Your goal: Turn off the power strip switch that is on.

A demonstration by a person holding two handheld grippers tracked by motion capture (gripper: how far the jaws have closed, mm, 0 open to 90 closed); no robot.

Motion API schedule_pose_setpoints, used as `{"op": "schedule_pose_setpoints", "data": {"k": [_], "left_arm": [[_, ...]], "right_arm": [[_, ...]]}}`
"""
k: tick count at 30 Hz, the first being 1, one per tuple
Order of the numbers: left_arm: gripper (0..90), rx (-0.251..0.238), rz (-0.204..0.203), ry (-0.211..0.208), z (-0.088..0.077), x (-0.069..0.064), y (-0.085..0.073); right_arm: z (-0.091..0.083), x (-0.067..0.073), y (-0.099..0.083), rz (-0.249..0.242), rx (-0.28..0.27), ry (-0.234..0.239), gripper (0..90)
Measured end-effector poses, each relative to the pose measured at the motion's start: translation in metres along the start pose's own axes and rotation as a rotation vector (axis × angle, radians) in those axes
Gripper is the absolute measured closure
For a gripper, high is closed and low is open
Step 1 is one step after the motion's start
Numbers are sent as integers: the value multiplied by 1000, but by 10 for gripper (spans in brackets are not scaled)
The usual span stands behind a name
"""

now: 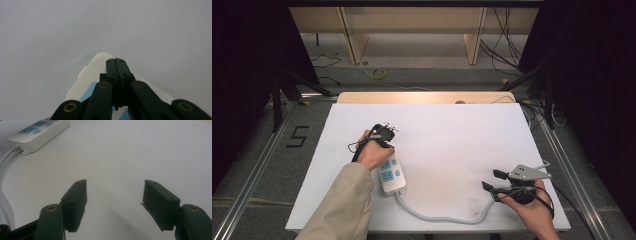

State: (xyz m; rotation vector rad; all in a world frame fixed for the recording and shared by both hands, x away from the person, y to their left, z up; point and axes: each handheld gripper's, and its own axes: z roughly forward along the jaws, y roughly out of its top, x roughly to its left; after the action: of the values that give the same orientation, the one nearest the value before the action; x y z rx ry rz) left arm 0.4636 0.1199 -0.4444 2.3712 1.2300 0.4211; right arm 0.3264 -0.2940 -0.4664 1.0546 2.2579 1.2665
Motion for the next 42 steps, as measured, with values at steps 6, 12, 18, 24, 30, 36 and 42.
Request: {"op": "schedule_pose_setpoints", "data": {"k": [6,12,18,24,30,36,42], "left_arm": [[899,-10,-6,6,-4,3,-2],[898,-63,-28,7,-14,7,-7],[895,-105,-35,21,-28,10,-13],[842,-135,-36,40,-39,13,-23],[779,-178,-68,37,-46,18,-40],[632,-268,-104,33,-53,22,-60],[480,-342,-124,42,-58,23,-83]], "right_arm": [[0,0,0,1,-5,-1,369],[0,0,0,3,-4,-3,369],[0,0,0,0,-1,-2,369],[0,0,0,-1,3,-1,369],[1,0,0,1,2,0,369],[1,0,-1,4,1,1,369],[1,0,-1,3,2,2,369]]}}
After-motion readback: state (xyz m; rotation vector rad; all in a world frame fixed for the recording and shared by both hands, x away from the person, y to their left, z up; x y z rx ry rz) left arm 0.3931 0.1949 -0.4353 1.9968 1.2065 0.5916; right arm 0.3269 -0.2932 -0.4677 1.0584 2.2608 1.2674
